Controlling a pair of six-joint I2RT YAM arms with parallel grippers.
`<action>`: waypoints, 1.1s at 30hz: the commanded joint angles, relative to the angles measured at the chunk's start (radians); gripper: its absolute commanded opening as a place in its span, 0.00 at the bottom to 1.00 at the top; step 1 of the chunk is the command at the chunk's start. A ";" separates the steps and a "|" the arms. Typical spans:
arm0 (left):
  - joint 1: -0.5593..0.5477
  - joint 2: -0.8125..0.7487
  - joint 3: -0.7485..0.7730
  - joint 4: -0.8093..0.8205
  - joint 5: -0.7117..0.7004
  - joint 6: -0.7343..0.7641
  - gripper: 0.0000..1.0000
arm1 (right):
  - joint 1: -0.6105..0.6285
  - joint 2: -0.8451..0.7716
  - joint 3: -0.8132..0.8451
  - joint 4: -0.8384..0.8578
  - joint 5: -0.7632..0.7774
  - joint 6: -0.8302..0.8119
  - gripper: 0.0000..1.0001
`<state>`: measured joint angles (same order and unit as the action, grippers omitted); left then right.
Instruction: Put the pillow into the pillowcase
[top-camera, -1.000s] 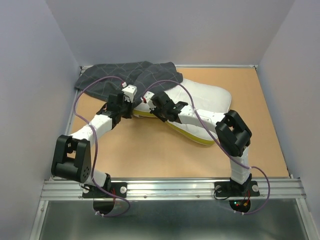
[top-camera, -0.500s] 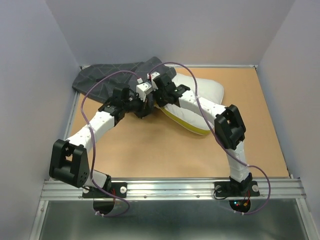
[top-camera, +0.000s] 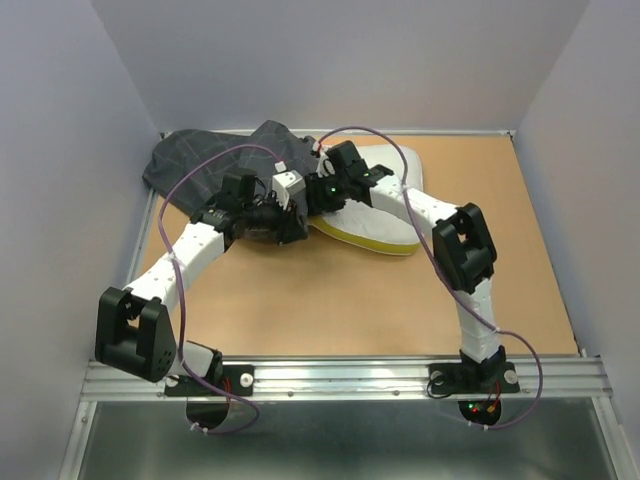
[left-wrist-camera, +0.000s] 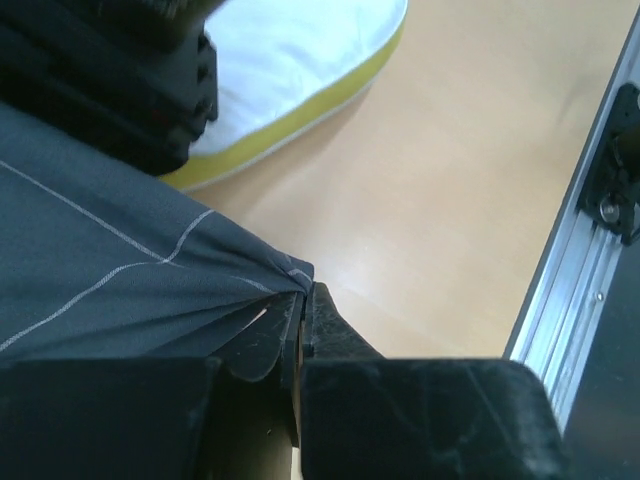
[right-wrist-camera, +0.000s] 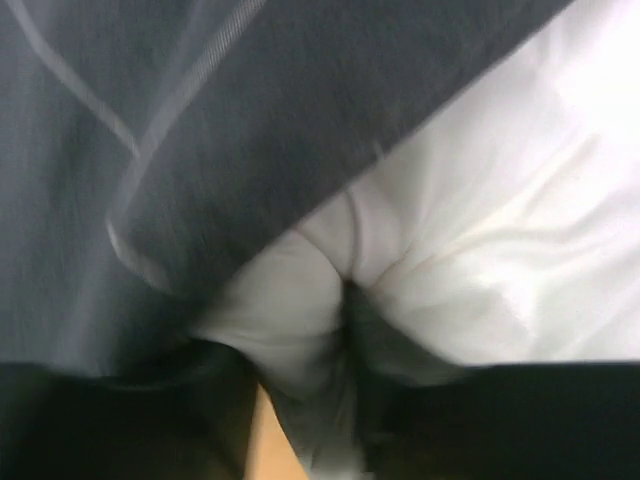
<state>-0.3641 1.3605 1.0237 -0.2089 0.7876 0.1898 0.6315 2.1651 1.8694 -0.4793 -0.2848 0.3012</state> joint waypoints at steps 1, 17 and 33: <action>0.017 -0.011 0.029 -0.144 0.053 0.111 0.30 | -0.053 -0.157 -0.168 0.122 -0.191 -0.022 0.56; 0.056 0.348 0.554 0.002 -0.307 -0.034 0.62 | -0.397 -0.112 -0.050 0.047 -0.241 -0.198 0.94; 0.054 0.483 0.455 -0.102 -0.337 0.033 0.55 | -0.227 -0.244 -0.590 -0.002 -0.333 -0.350 0.78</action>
<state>-0.3069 1.9282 1.5589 -0.2653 0.4122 0.1829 0.3199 2.0251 1.4662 -0.3386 -0.5175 0.0357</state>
